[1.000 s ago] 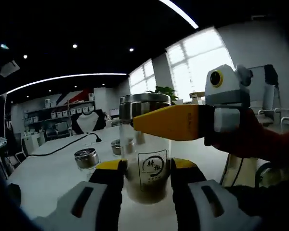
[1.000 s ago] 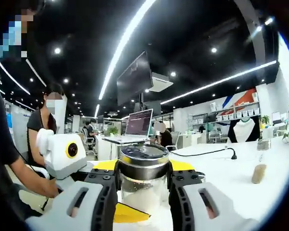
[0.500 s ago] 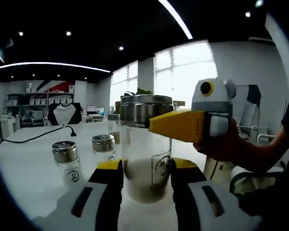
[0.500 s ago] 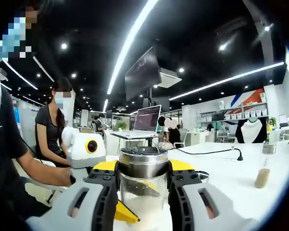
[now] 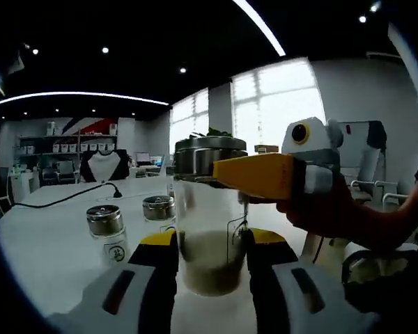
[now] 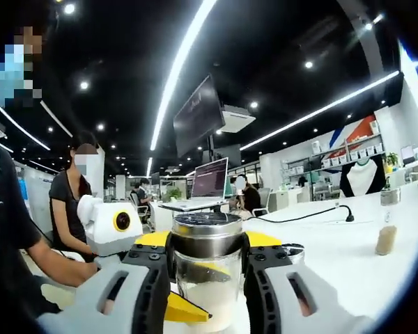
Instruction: Rotate the seasoning bottle until the label or dispensing opening points toward the visible target arrow and the bottle remains upright within the marked orientation range
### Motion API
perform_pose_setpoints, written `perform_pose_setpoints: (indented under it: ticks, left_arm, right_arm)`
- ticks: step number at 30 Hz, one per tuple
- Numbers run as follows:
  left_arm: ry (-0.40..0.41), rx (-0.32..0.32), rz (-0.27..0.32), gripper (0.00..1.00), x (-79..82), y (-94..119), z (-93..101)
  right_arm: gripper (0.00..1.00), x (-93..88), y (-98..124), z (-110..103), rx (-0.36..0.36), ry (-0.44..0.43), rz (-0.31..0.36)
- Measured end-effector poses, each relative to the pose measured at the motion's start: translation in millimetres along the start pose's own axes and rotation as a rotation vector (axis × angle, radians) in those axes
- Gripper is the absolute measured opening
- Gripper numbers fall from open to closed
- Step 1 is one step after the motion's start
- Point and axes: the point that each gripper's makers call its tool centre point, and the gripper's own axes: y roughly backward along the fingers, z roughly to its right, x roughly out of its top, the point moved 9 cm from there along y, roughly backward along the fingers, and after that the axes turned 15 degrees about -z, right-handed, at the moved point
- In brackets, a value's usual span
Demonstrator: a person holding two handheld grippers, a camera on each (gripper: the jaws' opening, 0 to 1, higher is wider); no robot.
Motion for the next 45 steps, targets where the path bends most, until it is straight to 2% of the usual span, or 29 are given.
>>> perform_pose_setpoints:
  ticks: [3,5,6,8,9,12,15,18,20,23,26,32,38,45]
  left_arm:
    - [-0.005,0.065,-0.008,0.4,-1.5,-0.2,-0.1]
    - [-0.025,0.103,-0.018,0.4,-2.7,-1.4,-1.1]
    - [-0.041,0.135,-0.03,0.4,-3.9,-1.6,-0.7]
    - [-0.052,0.149,-0.03,0.4,-5.4,-2.9,0.7]
    - [-0.045,0.141,-0.031,0.4,-5.5,-2.9,-0.4]
    - [0.003,0.042,0.005,0.4,-6.6,-5.6,-2.1]
    - [-0.043,0.031,0.007,0.4,-6.2,-7.0,-5.0]
    - [-0.044,-0.034,-0.005,0.41,-7.6,-7.7,-6.4]
    - [-0.031,-0.044,-0.004,0.41,-7.4,-6.3,-8.6]
    - [-0.055,-0.041,0.006,0.43,-6.5,-2.6,-8.5]
    - [-0.083,-0.051,-0.023,0.49,-8.1,0.9,-9.6]
    - [-0.057,-0.049,0.016,0.61,-0.4,14.0,-18.3]
    - [-0.107,0.06,0.035,0.75,9.3,29.2,-38.3]
    - [-0.06,0.131,0.027,0.97,5.5,37.0,-63.8]
  right_arm:
    - [0.37,-2.1,-5.9,-0.7,-0.058,0.01,-0.012]
    - [0.38,-4.6,-9.8,-3.0,-0.116,0.058,-0.05]
    - [0.38,-5.2,-10.8,-3.3,-0.131,0.067,-0.064]
    - [0.39,-5.2,-12.5,-5.5,-0.141,0.068,-0.074]
    - [0.38,-5.0,-12.5,-6.6,-0.141,0.064,-0.079]
    - [0.38,-3.3,-9.1,-7.4,-0.157,0.09,-0.097]
    - [0.37,-1.3,-7.5,-1.8,-0.149,0.1,-0.106]
    - [0.37,-3.2,-5.5,1.5,-0.131,0.065,-0.108]
    - [0.37,-4.4,-5.6,7.0,-0.126,0.06,-0.117]
    - [0.37,-4.5,-3.8,6.8,-0.127,0.058,-0.117]
    - [0.37,-1.7,0.3,8.3,-0.121,0.046,-0.099]
    - [0.37,2.1,7.6,13.3,-0.152,0.059,-0.098]
    - [0.37,2.2,14.6,24.4,-0.179,0.049,-0.096]
    - [0.37,-1.2,21.8,36.9,-0.224,0.047,-0.104]
